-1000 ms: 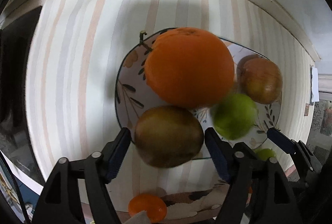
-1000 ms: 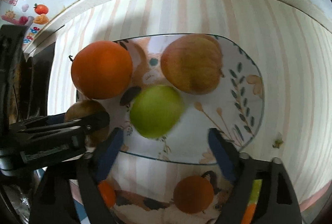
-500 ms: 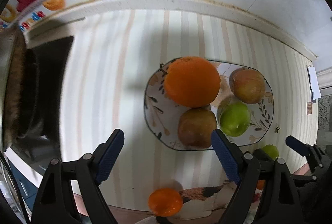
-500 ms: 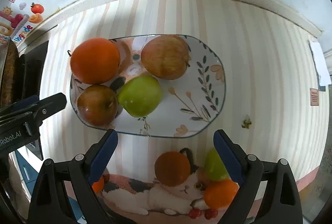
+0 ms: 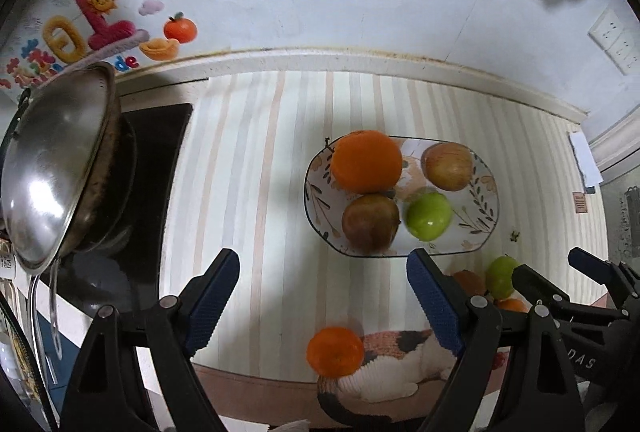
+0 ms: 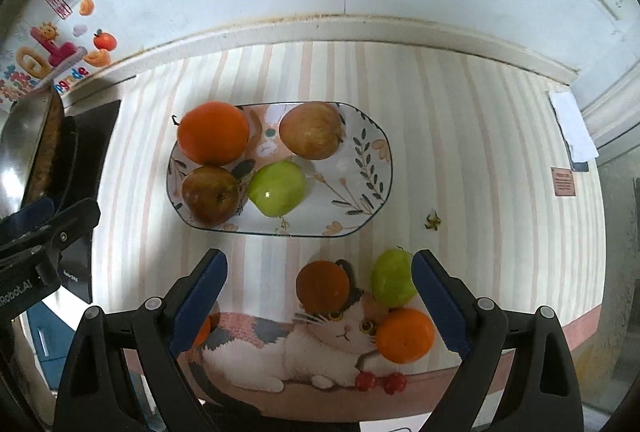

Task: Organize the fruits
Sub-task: 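Grasp an orange with the left tool while the right tool grasps a brown fruit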

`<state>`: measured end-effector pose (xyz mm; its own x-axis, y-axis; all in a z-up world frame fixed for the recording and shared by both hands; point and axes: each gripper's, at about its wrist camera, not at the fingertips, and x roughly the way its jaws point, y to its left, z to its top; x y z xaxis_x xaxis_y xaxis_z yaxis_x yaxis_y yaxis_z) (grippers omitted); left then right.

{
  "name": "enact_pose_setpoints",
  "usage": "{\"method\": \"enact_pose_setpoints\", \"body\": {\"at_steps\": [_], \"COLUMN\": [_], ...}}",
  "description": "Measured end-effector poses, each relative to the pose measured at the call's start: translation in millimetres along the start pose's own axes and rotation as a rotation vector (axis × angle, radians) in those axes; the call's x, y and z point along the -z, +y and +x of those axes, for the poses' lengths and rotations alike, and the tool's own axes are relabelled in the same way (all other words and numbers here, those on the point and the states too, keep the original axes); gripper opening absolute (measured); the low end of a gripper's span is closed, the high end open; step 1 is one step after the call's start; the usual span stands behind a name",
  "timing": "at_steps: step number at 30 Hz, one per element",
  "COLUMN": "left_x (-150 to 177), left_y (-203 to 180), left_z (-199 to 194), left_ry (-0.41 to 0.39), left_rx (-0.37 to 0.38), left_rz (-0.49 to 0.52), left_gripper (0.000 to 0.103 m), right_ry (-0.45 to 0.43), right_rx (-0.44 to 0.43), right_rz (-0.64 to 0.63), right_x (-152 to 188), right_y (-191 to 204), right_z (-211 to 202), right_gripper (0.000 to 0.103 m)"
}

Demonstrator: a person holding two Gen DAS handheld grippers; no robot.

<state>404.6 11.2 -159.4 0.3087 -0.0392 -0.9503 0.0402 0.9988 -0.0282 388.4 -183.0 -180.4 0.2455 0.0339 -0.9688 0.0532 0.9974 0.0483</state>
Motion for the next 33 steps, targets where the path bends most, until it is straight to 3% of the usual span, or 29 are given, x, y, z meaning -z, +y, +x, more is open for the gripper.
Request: {"method": "enact_pose_setpoints", "body": {"at_steps": [11, 20, 26, 33], "left_x": [27.5, 41.1, 52.8, 85.6], "left_y": [-8.3, -11.8, -6.5, -3.1], "left_z": [-45.7, -50.1, -13.3, 53.4], "left_ry": [-0.068, -0.070, -0.013, 0.142], "left_rx": [0.027, 0.052, 0.048, 0.000], "left_rz": [0.018, 0.000, -0.036, -0.039], "left_gripper": [0.086, 0.086, 0.093, 0.093], "right_ry": [-0.101, -0.137, -0.070, 0.054], "right_rx": [-0.042, -0.071, -0.094, -0.111], "right_rz": [0.029, 0.037, 0.071, 0.107], "right_x": [24.6, 34.1, 40.4, 44.4], "right_y": [-4.2, -4.6, -18.3, -38.8], "right_z": [-57.7, -79.5, -41.3, 40.8], "right_gripper": [0.095, 0.095, 0.095, 0.095]}}
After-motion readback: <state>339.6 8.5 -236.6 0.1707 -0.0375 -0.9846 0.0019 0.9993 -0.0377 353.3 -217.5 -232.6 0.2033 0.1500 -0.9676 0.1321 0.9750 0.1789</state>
